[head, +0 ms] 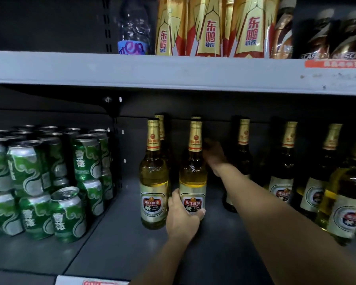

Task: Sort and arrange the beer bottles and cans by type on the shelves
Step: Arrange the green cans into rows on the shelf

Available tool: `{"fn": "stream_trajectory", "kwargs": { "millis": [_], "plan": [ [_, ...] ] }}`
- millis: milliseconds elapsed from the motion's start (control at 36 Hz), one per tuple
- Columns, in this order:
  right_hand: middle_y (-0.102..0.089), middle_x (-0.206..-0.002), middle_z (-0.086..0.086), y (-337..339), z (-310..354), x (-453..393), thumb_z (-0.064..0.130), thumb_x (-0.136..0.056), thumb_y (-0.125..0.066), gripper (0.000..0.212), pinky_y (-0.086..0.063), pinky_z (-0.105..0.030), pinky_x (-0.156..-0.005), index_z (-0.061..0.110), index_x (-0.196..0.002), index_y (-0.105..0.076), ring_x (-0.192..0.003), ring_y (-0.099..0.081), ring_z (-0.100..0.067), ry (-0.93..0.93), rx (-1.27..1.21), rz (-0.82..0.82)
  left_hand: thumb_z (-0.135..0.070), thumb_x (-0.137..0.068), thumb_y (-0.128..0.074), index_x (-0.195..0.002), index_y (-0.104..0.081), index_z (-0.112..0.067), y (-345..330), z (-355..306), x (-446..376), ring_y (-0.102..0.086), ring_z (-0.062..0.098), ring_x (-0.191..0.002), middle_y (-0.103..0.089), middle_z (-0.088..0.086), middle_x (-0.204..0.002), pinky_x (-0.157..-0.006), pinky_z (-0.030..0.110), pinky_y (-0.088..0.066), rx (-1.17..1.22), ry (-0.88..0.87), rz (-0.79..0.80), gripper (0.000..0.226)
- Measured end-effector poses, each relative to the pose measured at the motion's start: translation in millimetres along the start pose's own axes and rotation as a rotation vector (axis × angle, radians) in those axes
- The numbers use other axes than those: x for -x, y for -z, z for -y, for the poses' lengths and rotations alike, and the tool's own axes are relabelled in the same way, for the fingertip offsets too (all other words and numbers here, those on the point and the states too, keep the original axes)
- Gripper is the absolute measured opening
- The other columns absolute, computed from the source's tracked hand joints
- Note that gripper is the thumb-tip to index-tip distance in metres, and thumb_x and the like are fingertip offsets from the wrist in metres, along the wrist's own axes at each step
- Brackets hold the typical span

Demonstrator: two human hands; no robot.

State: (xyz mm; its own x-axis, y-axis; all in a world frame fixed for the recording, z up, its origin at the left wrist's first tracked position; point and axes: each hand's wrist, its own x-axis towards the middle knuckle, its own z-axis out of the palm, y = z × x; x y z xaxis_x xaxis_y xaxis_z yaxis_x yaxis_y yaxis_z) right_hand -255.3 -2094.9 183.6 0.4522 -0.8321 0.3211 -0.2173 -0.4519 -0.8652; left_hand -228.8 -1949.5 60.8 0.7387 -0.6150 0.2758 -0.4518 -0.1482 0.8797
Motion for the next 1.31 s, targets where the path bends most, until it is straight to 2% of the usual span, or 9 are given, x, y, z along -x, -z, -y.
{"fn": "stream_trajectory", "kwargs": {
  "millis": [56,222,417,667,778,917,1111,1222,1306],
  "plan": [
    [-0.063,-0.121,-0.014,-2.4,-18.3,-17.6,0.029,-0.079,-0.073,0.044,-0.047,-0.05,-0.099,0.017,-0.119,-0.063,-0.112,-0.06,-0.031,0.041,0.008,0.037,-0.034,-0.069,-0.082,-0.136,-0.038,-0.019,-0.2,-0.3,0.4,-0.053,0.021,-0.115,-0.049,-0.001,-0.125,-0.093,0.032,-0.041,-0.019,-0.002,0.002,0.081],
    [-0.05,-0.14,-0.013,10.3,30.3,18.9,0.026,-0.094,-0.059,0.048,-0.042,-0.04,-0.104,0.013,-0.139,-0.049,-0.127,-0.049,-0.032,0.091,0.249,0.02,-0.035,-0.069,-0.082,-0.135,-0.038,-0.017,-0.1,-0.3,0.0,-0.053,0.022,-0.115,-0.048,0.001,-0.128,-0.096,0.035,-0.043,-0.033,-0.002,0.0,0.081],
    [-0.058,-0.131,-0.012,15.0,35.3,22.4,0.029,-0.097,-0.053,0.034,-0.046,-0.04,-0.096,0.015,-0.128,-0.055,-0.12,-0.055,-0.032,0.082,0.378,-0.034,-0.035,-0.07,-0.081,-0.137,-0.037,-0.018,1.5,-1.3,0.7,-0.051,0.021,-0.117,-0.046,0.0,-0.128,-0.097,0.034,-0.041,-0.033,-0.018,0.01,0.082],
    [-0.062,-0.124,-0.014,17.9,28.3,19.1,0.026,-0.097,-0.054,0.029,-0.044,-0.033,-0.089,0.011,-0.121,-0.058,-0.116,-0.057,-0.033,0.117,0.342,-0.025,-0.037,-0.07,-0.081,-0.134,-0.039,-0.019,1.6,-0.3,-1.8,-0.053,0.02,-0.112,-0.048,-0.002,-0.122,-0.094,0.034,-0.043,-0.04,-0.028,0.009,0.079],
    [-0.058,-0.131,-0.012,19.3,24.0,23.0,0.028,-0.097,-0.053,0.039,-0.044,-0.037,-0.097,0.011,-0.133,-0.053,-0.121,-0.054,-0.031,0.109,0.256,-0.006,-0.04,-0.067,-0.082,-0.128,-0.043,-0.02,2.1,-2.1,-2.5,-0.055,0.019,-0.109,-0.051,-0.004,-0.117,-0.093,0.034,-0.044,-0.037,-0.033,0.017,0.075],
    [-0.055,-0.135,-0.008,20.3,12.7,40.3,0.041,-0.1,-0.043,0.042,-0.043,-0.035,-0.09,0.021,-0.138,-0.048,-0.119,-0.055,-0.03,0.066,0.242,-0.234,-0.039,-0.068,-0.082,-0.128,-0.043,-0.019,2.1,-3.3,-4.2,-0.054,0.018,-0.109,-0.052,-0.004,-0.117,-0.093,0.034,-0.044,-0.041,-0.049,0.049,0.074],
    [-0.063,-0.113,-0.012,43.8,-12.9,77.3,0.026,-0.097,-0.05,0.025,-0.045,-0.034,-0.074,0.013,-0.117,-0.06,-0.101,-0.06,-0.033,0.201,0.287,-0.628,-0.034,-0.069,-0.084,-0.13,-0.043,-0.017,1.6,-1.7,-3.5,-0.054,0.022,-0.113,-0.053,0.001,-0.122,-0.096,0.035,-0.044,-0.027,-0.067,0.044,0.075],
    [-0.061,-0.11,-0.016,73.9,-29.4,84.5,0.022,-0.096,-0.05,0.025,-0.043,-0.035,-0.07,0.007,-0.115,-0.056,-0.099,-0.06,-0.037,0.099,0.352,-0.681,-0.038,-0.066,-0.085,-0.119,-0.046,-0.021,5.4,-2.5,-5.7,-0.058,0.022,-0.107,-0.058,0.0,-0.115,-0.093,0.039,-0.048,-0.056,-0.072,0.071,0.068],
    [-0.062,-0.111,-0.017,90.7,-41.2,87.1,0.024,-0.096,-0.051,0.028,-0.04,-0.032,-0.069,0.007,-0.119,-0.054,-0.099,-0.061,-0.037,-0.054,0.425,-0.563,-0.038,-0.066,-0.085,-0.118,-0.047,-0.021,6.4,-3.6,-5.0,-0.058,0.023,-0.106,-0.058,0.001,-0.115,-0.092,0.04,-0.048,-0.056,-0.078,0.076,0.067]
  ]
}}
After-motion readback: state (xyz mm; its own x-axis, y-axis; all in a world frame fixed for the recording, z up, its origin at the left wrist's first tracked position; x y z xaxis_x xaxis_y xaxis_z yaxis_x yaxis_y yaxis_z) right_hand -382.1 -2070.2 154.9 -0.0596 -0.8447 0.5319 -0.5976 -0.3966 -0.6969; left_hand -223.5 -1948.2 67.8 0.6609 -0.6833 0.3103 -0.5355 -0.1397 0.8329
